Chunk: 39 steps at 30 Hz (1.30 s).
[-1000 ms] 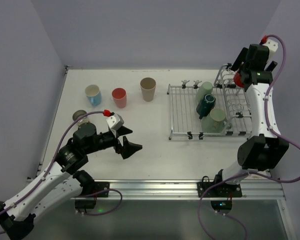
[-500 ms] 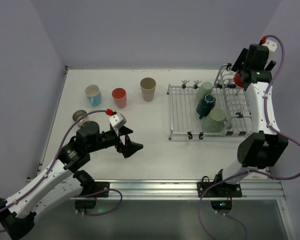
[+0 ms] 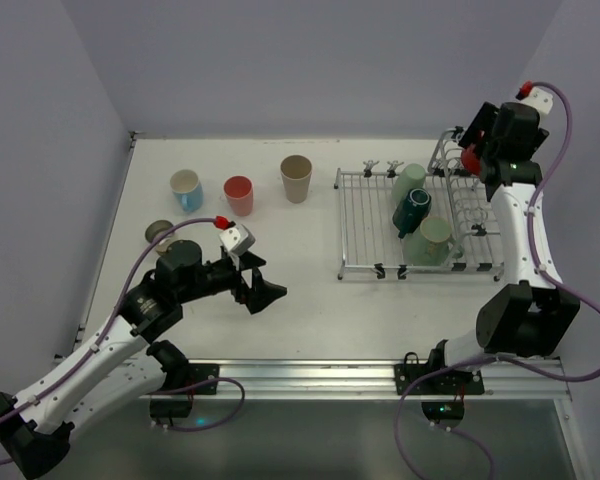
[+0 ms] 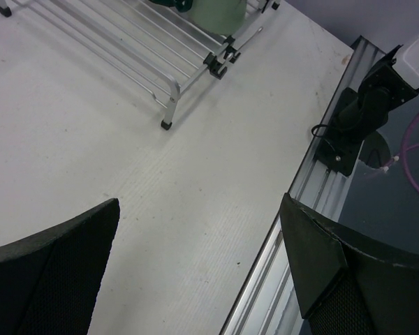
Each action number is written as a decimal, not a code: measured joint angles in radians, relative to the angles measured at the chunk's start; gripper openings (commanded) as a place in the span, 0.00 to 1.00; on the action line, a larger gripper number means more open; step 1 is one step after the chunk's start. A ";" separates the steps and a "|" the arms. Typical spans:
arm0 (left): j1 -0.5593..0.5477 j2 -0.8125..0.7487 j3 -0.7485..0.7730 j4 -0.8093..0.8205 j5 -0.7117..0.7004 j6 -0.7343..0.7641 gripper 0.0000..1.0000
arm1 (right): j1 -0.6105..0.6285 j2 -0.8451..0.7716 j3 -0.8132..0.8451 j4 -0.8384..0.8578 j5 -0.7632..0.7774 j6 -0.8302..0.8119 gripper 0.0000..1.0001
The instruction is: Unload the cups from the dish rack
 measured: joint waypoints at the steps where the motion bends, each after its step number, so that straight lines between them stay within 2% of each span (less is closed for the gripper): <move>1: 0.002 0.000 0.000 0.000 -0.002 0.000 1.00 | 0.000 -0.021 -0.024 0.011 -0.021 0.007 0.31; 7: 0.010 0.001 0.003 0.000 -0.011 -0.002 1.00 | 0.002 -0.131 -0.126 0.074 -0.109 0.061 0.28; 23: 0.021 0.032 0.019 0.017 -0.018 -0.053 1.00 | 0.002 -0.185 -0.174 0.119 -0.176 0.121 0.26; 34: 0.021 0.072 0.032 0.197 -0.018 -0.220 1.00 | 0.014 -0.322 -0.254 0.171 -0.341 0.241 0.25; 39: 0.021 0.106 0.020 0.347 -0.023 -0.306 0.96 | 0.101 -0.387 -0.338 0.207 -0.434 0.304 0.26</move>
